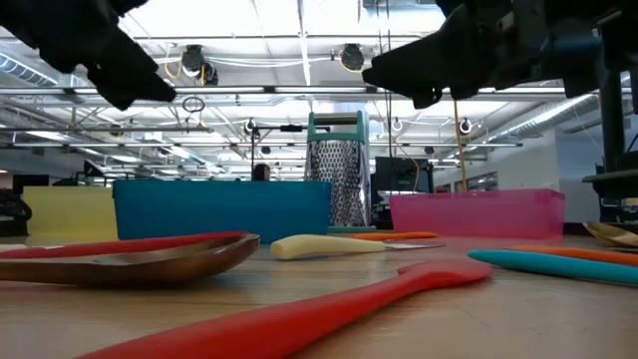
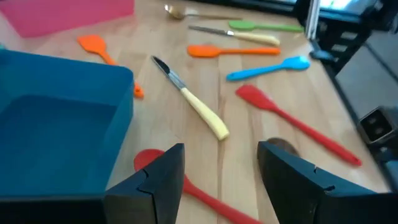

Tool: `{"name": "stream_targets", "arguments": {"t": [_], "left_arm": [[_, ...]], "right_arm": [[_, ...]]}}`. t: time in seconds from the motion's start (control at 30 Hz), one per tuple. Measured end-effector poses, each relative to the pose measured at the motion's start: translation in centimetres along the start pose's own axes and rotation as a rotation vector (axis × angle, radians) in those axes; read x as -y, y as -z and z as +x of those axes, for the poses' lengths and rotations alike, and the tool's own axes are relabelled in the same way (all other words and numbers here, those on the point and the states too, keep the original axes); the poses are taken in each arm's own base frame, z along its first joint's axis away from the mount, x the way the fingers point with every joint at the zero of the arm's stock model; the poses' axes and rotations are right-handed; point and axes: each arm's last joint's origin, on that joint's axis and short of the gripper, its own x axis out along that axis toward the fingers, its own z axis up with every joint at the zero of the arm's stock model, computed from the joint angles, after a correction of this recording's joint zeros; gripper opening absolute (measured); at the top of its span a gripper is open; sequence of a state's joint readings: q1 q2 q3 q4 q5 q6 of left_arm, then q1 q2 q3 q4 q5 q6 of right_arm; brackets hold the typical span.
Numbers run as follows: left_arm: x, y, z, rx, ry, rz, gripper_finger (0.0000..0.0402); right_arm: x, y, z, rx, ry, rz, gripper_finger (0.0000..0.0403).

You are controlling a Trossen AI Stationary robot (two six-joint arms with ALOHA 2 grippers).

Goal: Pick & Place Kitchen Items
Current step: Put the red serving spoon into the yellow bin

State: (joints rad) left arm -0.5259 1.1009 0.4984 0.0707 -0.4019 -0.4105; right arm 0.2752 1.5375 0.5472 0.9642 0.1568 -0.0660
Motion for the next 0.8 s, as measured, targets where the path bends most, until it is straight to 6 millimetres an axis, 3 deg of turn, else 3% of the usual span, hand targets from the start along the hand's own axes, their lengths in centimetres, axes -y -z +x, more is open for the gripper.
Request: {"name": "stream_targets", "arguments": {"t": [0.1,0.3,0.8], "left_arm": [[0.3,0.8,1.5,-0.024,-0.014,0.015,0.0207],[0.4,2.6,3.9,-0.095,-0.060,-0.131,0.0207],[0.6,6.9,7.7,-0.129,-0.207,-0.365,0.0207]], "right_arm": [[0.0,0.1,0.0,-0.012,0.000,-0.010,0.0140],[0.3,0.1,0.0,-0.012,0.009,-0.038,0.0141],[1.1,0.3,0.1,-0.025,0.037,-0.104,0.0138]]}}
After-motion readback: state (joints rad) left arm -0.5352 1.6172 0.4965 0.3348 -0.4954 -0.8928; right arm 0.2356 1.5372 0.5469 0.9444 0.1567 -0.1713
